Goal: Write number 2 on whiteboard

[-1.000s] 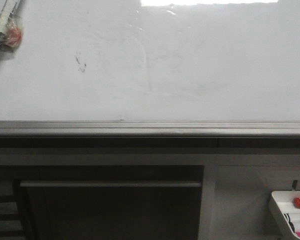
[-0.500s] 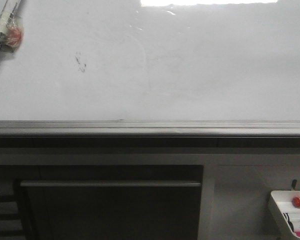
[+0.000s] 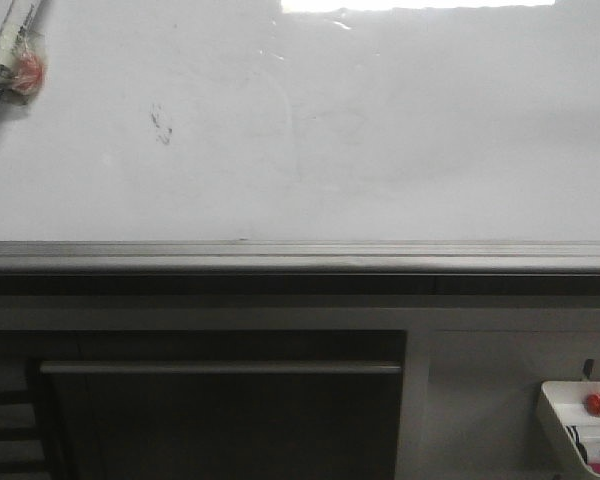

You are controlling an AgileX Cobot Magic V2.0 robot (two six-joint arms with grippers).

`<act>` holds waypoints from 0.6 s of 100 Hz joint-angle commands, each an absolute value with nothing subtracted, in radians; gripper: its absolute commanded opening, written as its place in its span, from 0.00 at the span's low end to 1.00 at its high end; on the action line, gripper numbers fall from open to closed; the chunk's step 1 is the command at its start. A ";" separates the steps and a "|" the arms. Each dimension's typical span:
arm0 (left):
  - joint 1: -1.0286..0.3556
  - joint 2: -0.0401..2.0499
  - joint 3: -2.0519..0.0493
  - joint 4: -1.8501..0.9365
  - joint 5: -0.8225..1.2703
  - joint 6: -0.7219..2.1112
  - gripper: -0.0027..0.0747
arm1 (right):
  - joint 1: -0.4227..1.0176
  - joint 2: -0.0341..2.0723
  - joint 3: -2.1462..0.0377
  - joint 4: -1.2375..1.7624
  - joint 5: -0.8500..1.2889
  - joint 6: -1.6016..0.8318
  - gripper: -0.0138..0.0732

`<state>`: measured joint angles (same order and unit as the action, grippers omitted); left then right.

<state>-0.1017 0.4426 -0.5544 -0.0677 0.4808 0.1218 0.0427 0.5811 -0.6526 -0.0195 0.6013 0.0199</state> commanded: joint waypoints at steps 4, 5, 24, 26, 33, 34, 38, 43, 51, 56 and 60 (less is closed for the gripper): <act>-0.133 0.485 -0.583 -0.099 0.402 0.124 0.67 | 0.042 0.610 -0.689 -0.020 0.542 0.009 0.38; -0.137 0.487 -0.585 -0.099 0.405 0.124 0.69 | 0.042 0.610 -0.689 -0.020 0.540 0.009 0.40; -0.249 0.588 -0.592 -0.061 0.388 0.128 0.68 | 0.042 0.611 -0.689 -0.014 0.540 0.009 0.55; -0.257 0.605 -0.594 -0.060 0.384 0.128 0.67 | 0.042 0.611 -0.689 -0.014 0.540 0.009 0.55; -0.276 0.664 -0.605 -0.059 0.382 0.128 0.65 | 0.042 0.611 -0.689 -0.014 0.540 0.009 0.55; -0.279 0.676 -0.611 -0.059 0.382 0.128 0.65 | 0.042 0.611 -0.689 -0.014 0.540 0.009 0.55; -0.284 0.708 -0.627 -0.059 0.384 0.128 0.63 | 0.042 0.611 -0.689 -0.014 0.540 0.009 0.55; -0.291 0.752 -0.651 -0.059 0.386 0.128 0.62 | 0.042 0.611 -0.689 -0.014 0.540 0.009 0.55; -0.298 0.826 -0.696 -0.059 0.379 0.128 0.62 | 0.042 0.611 -0.689 -0.013 0.540 0.009 0.55; -0.302 0.873 -0.727 -0.057 0.371 0.128 0.62 | 0.042 0.611 -0.689 -0.010 0.540 0.009 0.55; -0.307 0.915 -0.754 -0.052 0.371 0.128 0.62 | 0.042 0.611 -0.689 -0.010 0.540 0.009 0.55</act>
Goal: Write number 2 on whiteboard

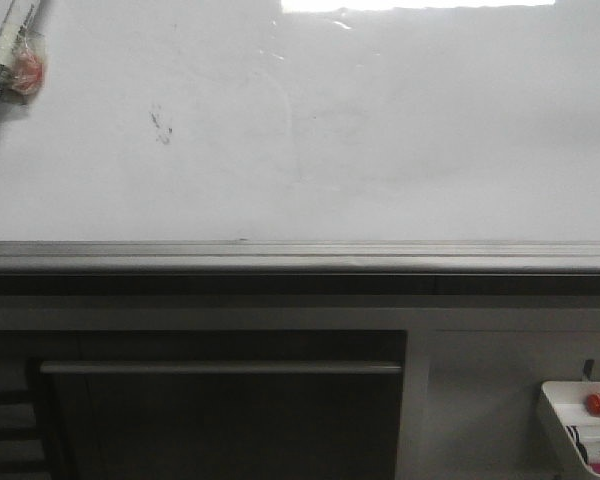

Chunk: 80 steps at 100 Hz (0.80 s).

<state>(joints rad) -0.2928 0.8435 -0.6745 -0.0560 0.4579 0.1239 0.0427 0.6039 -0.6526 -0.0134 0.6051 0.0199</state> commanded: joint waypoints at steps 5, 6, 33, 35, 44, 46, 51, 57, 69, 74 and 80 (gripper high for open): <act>-0.311 0.964 -0.785 -0.048 0.381 0.128 0.62 | 0.042 0.611 -0.689 -0.010 0.540 0.009 0.55; -0.311 0.970 -0.794 -0.047 0.383 0.128 0.62 | 0.042 0.611 -0.689 -0.010 0.540 0.009 0.55; -0.314 1.177 -0.930 -0.009 0.422 0.128 0.62 | 0.042 0.611 -0.689 -0.010 0.540 0.009 0.55; -0.314 1.190 -0.940 0.000 0.432 0.128 0.62 | 0.042 0.611 -0.689 -0.010 0.540 0.009 0.55; -0.314 1.235 -0.983 0.009 0.474 0.128 0.62 | 0.042 0.611 -0.689 -0.010 0.540 0.009 0.55; -0.314 1.244 -0.992 0.012 0.481 0.128 0.62 | 0.042 0.611 -0.689 -0.010 0.540 0.009 0.55; -0.314 1.266 -1.013 0.016 0.492 0.128 0.61 | 0.042 0.611 -0.689 -0.010 0.540 0.009 0.55; -0.314 1.292 -1.033 0.017 0.504 0.128 0.60 | 0.042 0.611 -0.689 -0.010 0.540 0.009 0.55; -0.315 1.333 -1.072 0.021 0.552 0.128 0.53 | 0.042 0.611 -0.689 -0.010 0.540 0.009 0.55; -0.316 1.344 -1.087 0.042 0.577 0.128 0.49 | 0.042 0.611 -0.689 -0.010 0.540 0.009 0.55; -0.316 1.357 -1.099 0.050 0.594 0.128 0.44 | 0.042 0.611 -0.689 -0.010 0.540 0.009 0.55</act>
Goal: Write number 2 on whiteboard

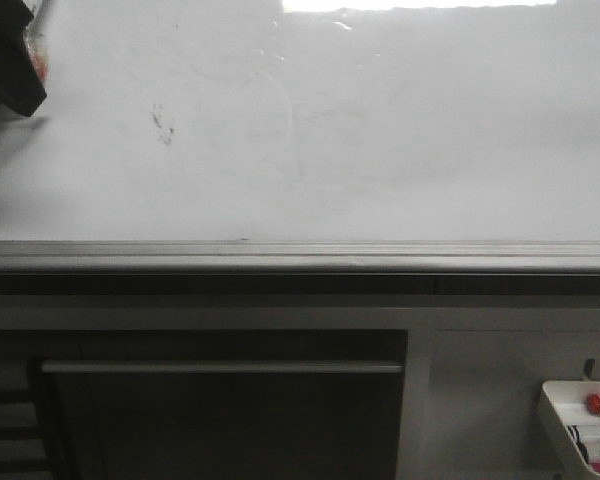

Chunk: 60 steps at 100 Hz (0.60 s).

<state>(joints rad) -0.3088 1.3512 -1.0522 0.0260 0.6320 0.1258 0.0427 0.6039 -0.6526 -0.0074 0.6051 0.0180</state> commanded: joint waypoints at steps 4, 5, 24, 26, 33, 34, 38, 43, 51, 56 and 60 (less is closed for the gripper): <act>-0.316 1.356 -1.103 0.051 0.601 0.128 0.41 | 0.042 0.611 -0.689 -0.010 0.540 0.009 0.55; -0.316 1.356 -1.103 0.051 0.601 0.128 0.39 | 0.042 0.611 -0.689 -0.010 0.540 0.009 0.55; -0.316 1.350 -1.117 0.051 0.636 0.128 0.21 | 0.042 0.611 -0.689 -0.010 0.540 0.009 0.55; -0.316 1.350 -1.117 0.051 0.638 0.128 0.19 | 0.042 0.611 -0.689 -0.010 0.540 0.009 0.55; -0.316 1.346 -1.117 0.051 0.650 0.128 0.14 | 0.042 0.611 -0.689 -0.010 0.540 0.009 0.55; -0.316 1.344 -1.117 0.051 0.650 0.128 0.13 | 0.042 0.611 -0.689 -0.010 0.540 0.009 0.55; -0.316 1.339 -1.117 0.051 0.652 0.128 0.11 | 0.042 0.611 -0.689 -0.010 0.540 0.009 0.55; -0.316 1.328 -1.117 0.051 0.655 0.128 0.08 | 0.042 0.611 -0.689 0.000 0.540 0.009 0.55; -0.316 1.300 -1.117 0.051 0.666 0.128 0.04 | 0.042 0.611 -0.689 0.028 0.540 0.009 0.55; -0.316 1.280 -1.117 0.051 0.683 0.128 0.02 | 0.044 0.611 -0.689 0.056 0.540 0.009 0.55; -0.316 1.263 -1.117 0.051 0.707 0.130 0.01 | 0.044 0.611 -0.691 0.079 0.544 0.000 0.55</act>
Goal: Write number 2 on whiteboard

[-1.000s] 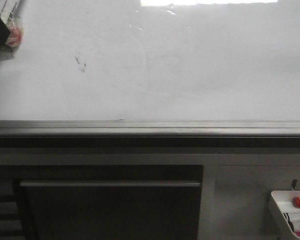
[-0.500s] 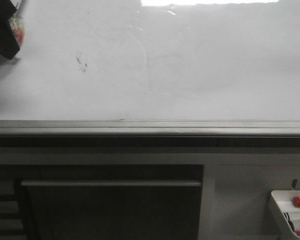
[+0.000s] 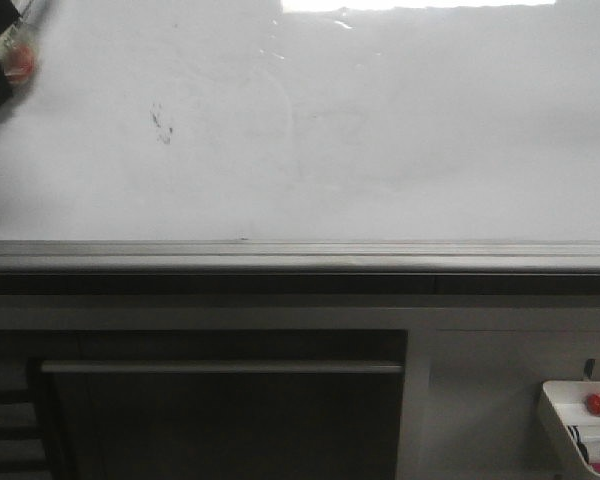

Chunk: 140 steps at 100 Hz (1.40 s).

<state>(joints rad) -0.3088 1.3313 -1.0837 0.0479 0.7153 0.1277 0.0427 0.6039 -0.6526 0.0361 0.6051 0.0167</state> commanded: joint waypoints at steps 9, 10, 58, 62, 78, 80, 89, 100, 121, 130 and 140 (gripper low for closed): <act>-0.319 1.229 -1.117 0.033 0.778 0.166 0.01 | 0.048 0.614 -0.695 0.178 0.563 -0.073 0.55; -0.320 1.224 -1.117 0.031 0.784 0.179 0.01 | 0.049 0.614 -0.695 0.199 0.563 -0.082 0.55; -0.625 1.194 -1.178 -0.129 1.107 0.422 0.01 | 0.143 0.892 -0.884 0.705 0.979 -0.636 0.55; -0.651 1.194 -1.178 -0.143 1.115 0.444 0.01 | 0.145 0.914 -0.897 0.753 1.015 -0.682 0.55; -0.776 1.194 -1.182 -0.176 1.113 0.470 0.01 | 0.196 1.006 -0.951 0.831 1.115 -0.869 0.55; -0.790 1.194 -1.183 -0.176 1.110 0.470 0.01 | 0.209 1.017 -0.959 0.831 1.121 -0.884 0.55; -0.844 1.194 -1.187 -0.177 1.099 0.470 0.01 | 0.282 1.056 -0.997 0.831 1.128 -0.961 0.55; -0.891 1.194 -1.187 -0.178 1.089 0.470 0.01 | 0.378 1.091 -1.045 0.831 1.094 -1.027 0.55; -0.951 1.194 -1.187 -0.178 1.084 0.470 0.01 | 0.507 1.143 -1.131 0.831 1.069 -1.125 0.55; -0.963 1.194 -1.187 -0.178 1.084 0.470 0.01 | 0.538 1.174 -1.168 0.829 1.067 -1.125 0.55; -0.964 1.194 -1.187 -0.178 1.082 0.470 0.01 | 0.564 1.209 -1.199 0.827 1.071 -1.125 0.55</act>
<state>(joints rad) -0.9551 1.2178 -1.1525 -0.1575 1.1237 0.4706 0.5440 1.1962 -1.1444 0.7780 1.0963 -1.1091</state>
